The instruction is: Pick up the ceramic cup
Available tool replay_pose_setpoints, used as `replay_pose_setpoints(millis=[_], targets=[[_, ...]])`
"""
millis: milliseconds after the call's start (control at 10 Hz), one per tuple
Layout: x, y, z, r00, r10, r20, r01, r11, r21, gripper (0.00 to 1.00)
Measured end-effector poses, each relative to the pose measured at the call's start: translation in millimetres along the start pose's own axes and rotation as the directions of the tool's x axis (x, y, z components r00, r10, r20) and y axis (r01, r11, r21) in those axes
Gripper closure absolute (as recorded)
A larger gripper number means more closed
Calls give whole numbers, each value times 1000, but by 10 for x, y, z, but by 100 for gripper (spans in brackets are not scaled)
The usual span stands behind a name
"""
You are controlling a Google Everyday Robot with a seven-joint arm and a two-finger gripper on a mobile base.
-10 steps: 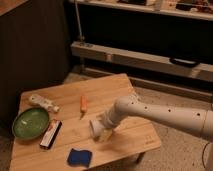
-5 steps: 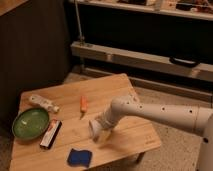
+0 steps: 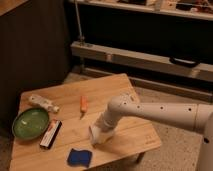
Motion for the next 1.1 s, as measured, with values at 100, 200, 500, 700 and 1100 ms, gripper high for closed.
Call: replay_pose_setpoints(millis=[100, 200, 500, 700, 1100], targets=[[6, 16, -20, 1000, 1, -3, -1, 1000, -2, 98], [19, 31, -78, 1000, 12, -1, -12, 1000, -1, 100], [-8, -34, -445, 997, 49, 63, -50, 998, 29, 100], [-160, -155, -768, 995, 50, 85, -55, 997, 59, 100], [-522, -429, -1307, 991, 31, 130, -47, 992, 116, 100]])
